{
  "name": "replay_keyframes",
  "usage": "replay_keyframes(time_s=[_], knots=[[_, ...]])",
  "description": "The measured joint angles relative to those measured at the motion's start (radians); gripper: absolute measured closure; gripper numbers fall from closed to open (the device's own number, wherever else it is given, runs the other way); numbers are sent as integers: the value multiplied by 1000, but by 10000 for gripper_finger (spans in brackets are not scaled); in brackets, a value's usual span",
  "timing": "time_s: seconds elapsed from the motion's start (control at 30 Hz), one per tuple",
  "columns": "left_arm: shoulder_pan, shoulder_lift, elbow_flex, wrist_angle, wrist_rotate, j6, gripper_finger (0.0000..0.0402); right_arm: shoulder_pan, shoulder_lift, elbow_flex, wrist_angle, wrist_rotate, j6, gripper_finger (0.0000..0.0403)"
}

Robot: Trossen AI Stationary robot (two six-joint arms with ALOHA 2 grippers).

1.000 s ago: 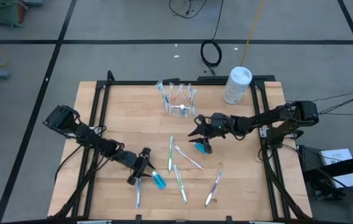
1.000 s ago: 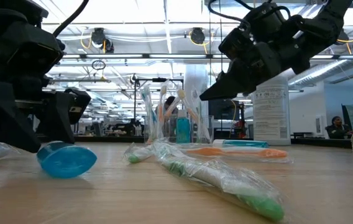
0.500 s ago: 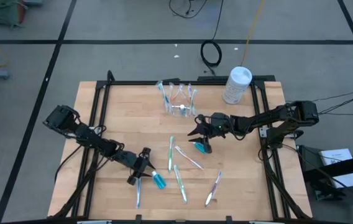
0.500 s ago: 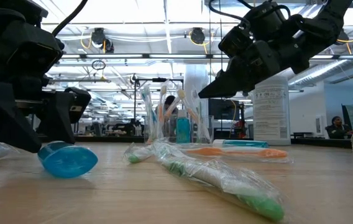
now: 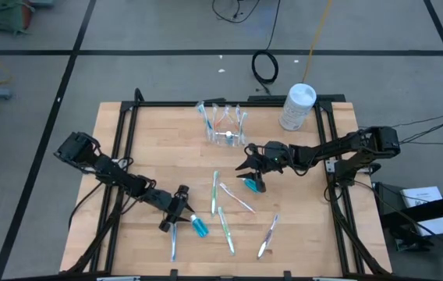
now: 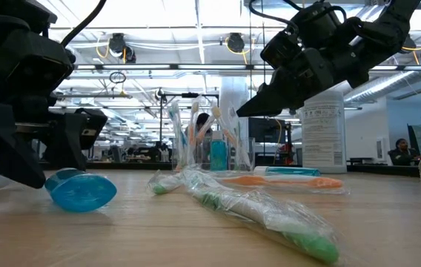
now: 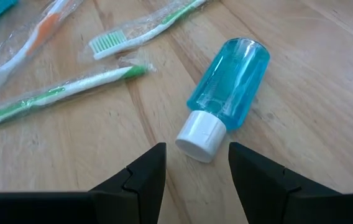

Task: Pick & Place toothbrushing station
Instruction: Put the blue mouthwash into the transparent organizer

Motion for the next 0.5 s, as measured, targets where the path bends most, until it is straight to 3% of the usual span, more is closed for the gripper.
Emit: replay_keyframes(time_s=[0.23, 0.5], knots=[[0, 39, 1, -1, 3, -28, 220, 0, 0, 0, 0, 0, 0, 284], [2, 154, 2, 134, 25, -53, 220, 0, 0, 0, 0, 0, 0, 284]])
